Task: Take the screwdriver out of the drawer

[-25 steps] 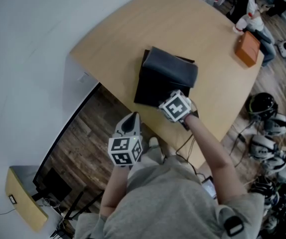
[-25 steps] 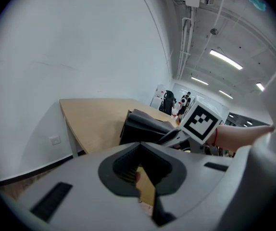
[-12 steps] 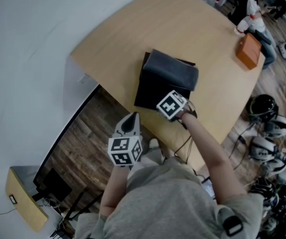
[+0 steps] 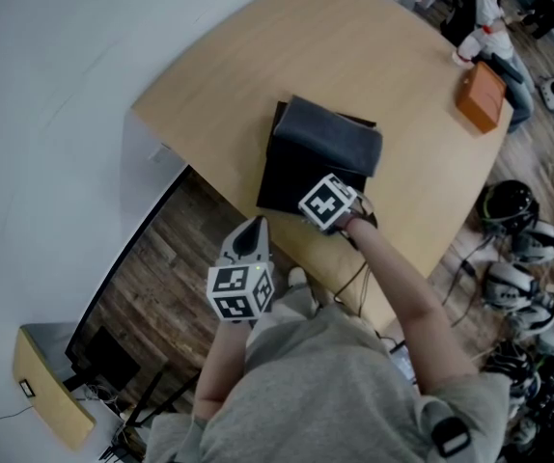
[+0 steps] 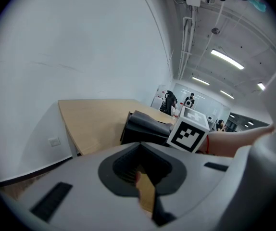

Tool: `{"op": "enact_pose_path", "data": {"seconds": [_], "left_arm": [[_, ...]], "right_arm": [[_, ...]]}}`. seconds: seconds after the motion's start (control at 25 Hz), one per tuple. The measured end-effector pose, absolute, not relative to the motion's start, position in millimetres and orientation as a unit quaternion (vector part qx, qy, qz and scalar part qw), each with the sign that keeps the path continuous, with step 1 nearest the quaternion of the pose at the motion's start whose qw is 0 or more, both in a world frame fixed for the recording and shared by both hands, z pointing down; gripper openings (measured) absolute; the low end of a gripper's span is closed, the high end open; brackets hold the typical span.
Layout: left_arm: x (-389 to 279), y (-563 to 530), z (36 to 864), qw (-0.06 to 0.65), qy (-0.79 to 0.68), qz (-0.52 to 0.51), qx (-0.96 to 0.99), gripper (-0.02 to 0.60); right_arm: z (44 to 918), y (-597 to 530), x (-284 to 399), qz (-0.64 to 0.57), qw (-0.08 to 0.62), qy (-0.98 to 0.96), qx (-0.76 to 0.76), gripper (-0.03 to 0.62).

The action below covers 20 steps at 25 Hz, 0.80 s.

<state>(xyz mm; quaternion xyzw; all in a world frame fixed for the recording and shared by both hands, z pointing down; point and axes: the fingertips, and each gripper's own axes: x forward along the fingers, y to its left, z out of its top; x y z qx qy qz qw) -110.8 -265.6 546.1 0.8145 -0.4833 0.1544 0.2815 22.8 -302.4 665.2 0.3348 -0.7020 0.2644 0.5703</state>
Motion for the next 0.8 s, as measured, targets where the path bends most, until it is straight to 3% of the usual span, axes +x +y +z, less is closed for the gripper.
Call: {"op": "enact_pose_path", "data": {"seconds": [0.24, 0.8], "left_arm": [[-112, -265, 545, 0.283, -0.483, 0.15, 0.815, 0.002], [-120, -257, 536, 0.274, -0.496, 0.138, 0.812, 0.002]], "right_arm": [[666, -298, 19, 0.267, 0.56, -0.708, 0.336, 0.064], [634, -301, -1, 0.226, 0.511, -0.751, 0.353, 0.06]]}}
